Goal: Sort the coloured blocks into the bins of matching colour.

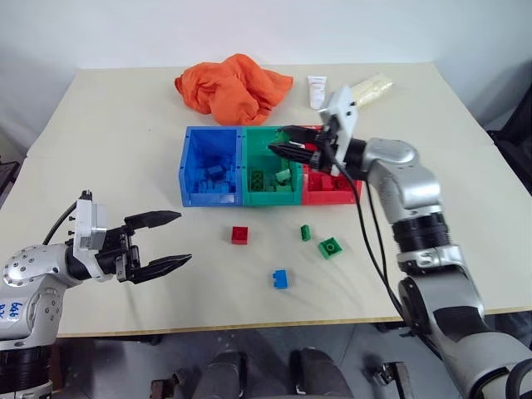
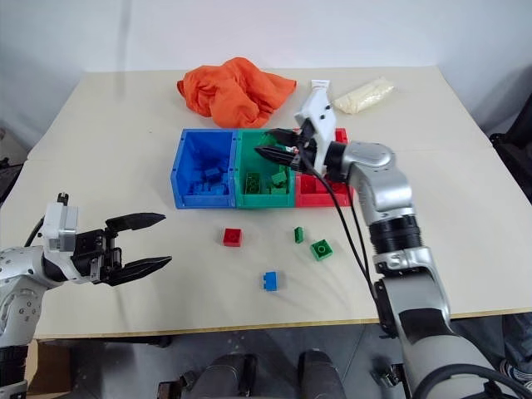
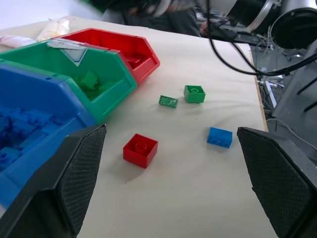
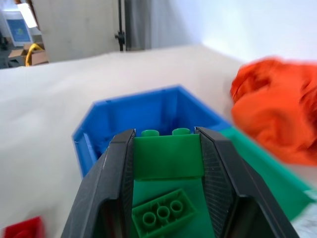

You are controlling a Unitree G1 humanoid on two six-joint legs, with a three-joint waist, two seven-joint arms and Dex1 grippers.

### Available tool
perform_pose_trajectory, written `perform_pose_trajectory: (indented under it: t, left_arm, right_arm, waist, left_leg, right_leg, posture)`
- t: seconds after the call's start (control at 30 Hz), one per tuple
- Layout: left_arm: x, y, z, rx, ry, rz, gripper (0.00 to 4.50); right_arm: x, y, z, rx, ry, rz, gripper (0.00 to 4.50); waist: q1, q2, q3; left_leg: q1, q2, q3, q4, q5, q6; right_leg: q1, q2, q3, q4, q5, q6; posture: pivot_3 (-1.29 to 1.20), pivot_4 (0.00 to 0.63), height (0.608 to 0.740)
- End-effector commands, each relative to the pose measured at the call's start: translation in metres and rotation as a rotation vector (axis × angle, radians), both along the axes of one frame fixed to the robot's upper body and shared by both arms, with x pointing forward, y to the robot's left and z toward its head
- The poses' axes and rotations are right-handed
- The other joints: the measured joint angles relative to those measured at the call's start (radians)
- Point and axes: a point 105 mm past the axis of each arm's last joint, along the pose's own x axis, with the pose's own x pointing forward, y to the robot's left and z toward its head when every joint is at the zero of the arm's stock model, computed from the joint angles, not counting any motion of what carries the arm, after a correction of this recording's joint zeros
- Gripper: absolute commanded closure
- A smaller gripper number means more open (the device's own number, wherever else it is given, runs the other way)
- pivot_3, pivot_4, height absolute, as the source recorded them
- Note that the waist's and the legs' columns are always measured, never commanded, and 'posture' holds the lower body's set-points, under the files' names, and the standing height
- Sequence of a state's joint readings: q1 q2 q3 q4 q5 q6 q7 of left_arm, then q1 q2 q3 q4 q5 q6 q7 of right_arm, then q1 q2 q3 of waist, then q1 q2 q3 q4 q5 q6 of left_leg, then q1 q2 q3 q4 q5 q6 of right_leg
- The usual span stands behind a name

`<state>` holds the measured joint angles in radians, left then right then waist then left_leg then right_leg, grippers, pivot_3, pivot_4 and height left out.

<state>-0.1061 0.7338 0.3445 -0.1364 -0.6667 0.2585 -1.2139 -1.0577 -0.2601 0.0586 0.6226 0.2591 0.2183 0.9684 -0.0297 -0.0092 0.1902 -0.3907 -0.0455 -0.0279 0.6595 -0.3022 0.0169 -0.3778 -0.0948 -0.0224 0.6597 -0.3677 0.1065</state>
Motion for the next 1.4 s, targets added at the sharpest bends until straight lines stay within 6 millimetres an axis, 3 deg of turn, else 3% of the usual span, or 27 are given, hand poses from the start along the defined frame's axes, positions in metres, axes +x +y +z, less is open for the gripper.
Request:
perform_pose_trajectory:
  t: [0.03, 0.23, 0.3, 0.4, 0.57, 0.77, 0.9, 1.1, 1.23, 1.4]
  left_arm:
    - [-0.001, -0.003, 0.003, 0.001, -0.033, -0.004, 0.00]
    - [0.000, -0.004, 0.003, -0.005, -0.046, 0.004, 0.00]
    - [0.001, -0.005, 0.003, -0.008, -0.046, 0.002, 0.00]
    - [0.003, -0.006, 0.003, -0.012, -0.048, -0.005, 0.00]
    - [0.008, -0.007, 0.001, -0.006, -0.044, -0.027, 0.00]
    - [0.014, -0.004, 0.000, 0.003, -0.036, -0.035, 0.00]
    - [0.013, -0.002, -0.001, 0.003, -0.036, -0.027, 0.00]
    - [0.012, 0.004, -0.001, 0.016, -0.053, -0.010, 0.00]
    - [0.011, 0.005, 0.000, 0.019, -0.051, -0.009, 0.00]
    - [0.008, 0.005, 0.001, 0.018, -0.050, -0.007, 0.00]
  right_arm:
    - [0.011, 0.007, 0.012, 0.014, -0.058, -0.030, 2.31]
    - [0.015, 0.006, 0.019, 0.008, -0.104, -0.029, 0.41]
    - [0.012, 0.003, 0.020, -0.006, -0.130, -0.010, 0.03]
    - [0.005, -0.004, 0.020, -0.031, -0.170, 0.021, 0.03]
    - [-0.017, -0.033, 0.014, -0.100, -0.223, 0.068, 0.03]
    - [-0.072, -0.103, -0.007, -0.245, -0.143, 0.120, 0.03]
    - [-0.095, -0.155, -0.021, -0.326, -0.034, 0.002, 0.03]
    - [-0.122, -0.211, -0.050, -0.481, 0.109, -0.137, 0.03]
    - [-0.130, -0.212, -0.055, -0.507, 0.127, -0.129, 0.03]
    - [-0.125, -0.171, -0.067, -0.515, 0.130, -0.009, 0.03]
  waist:
    - [-0.006, 0.000, 0.000]
    - [-0.011, 0.000, 0.000]
    - [-0.014, 0.000, 0.000]
    - [-0.016, 0.000, 0.000]
    - [-0.003, 0.000, 0.000]
    - [0.009, 0.000, 0.000]
    - [0.004, 0.000, 0.000]
    - [0.004, 0.001, 0.000]
    - [0.002, 0.001, 0.000]
    - [0.001, 0.001, 0.000]
  left_leg:
    - [0.000, 0.000, 0.000, 0.000, 0.000, 0.000]
    - [0.000, 0.001, 0.000, 0.000, 0.000, -0.001]
    - [0.000, 0.001, 0.000, 0.000, 0.001, -0.001]
    - [0.000, 0.002, 0.000, 0.000, 0.001, -0.001]
    - [0.000, 0.001, -0.001, 0.001, 0.001, -0.001]
    - [-0.002, 0.001, -0.002, 0.001, 0.000, -0.001]
    - [-0.002, 0.002, -0.001, 0.001, 0.000, 0.000]
    - [0.001, 0.003, 0.001, 0.000, 0.000, -0.001]
    - [0.001, 0.003, 0.003, 0.001, 0.001, 0.000]
    - [0.001, 0.004, 0.003, 0.001, 0.001, 0.000]
  right_leg:
    - [0.000, 0.000, 0.000, 0.000, 0.000, 0.000]
    - [0.000, 0.001, -0.002, 0.000, 0.000, 0.000]
    - [0.000, 0.001, -0.002, 0.000, 0.000, 0.000]
    - [0.000, 0.001, -0.002, 0.001, 0.000, 0.000]
    - [0.000, 0.001, -0.002, 0.000, 0.000, 0.000]
    - [0.001, 0.000, -0.003, -0.002, 0.000, 0.000]
    - [0.002, 0.001, -0.003, -0.005, 0.000, 0.000]
    - [0.003, 0.001, -0.001, -0.007, 0.000, 0.000]
    - [0.003, 0.001, 0.000, -0.007, 0.000, 0.000]
    - [0.003, 0.001, 0.001, -0.007, 0.000, 0.000]
  posture:
    - [0.00, 0.150, 0.740]
    - [0.00, 0.150, 0.740]
    - [0.00, 0.150, 0.740]
    - [0.00, 0.150, 0.740]
    - [0.00, 0.150, 0.740]
    - [0.00, 0.150, 0.740]
    - [0.00, 0.150, 0.740]
    - [0.00, 0.150, 0.740]
    - [0.00, 0.150, 0.740]
    - [0.00, 0.150, 0.740]
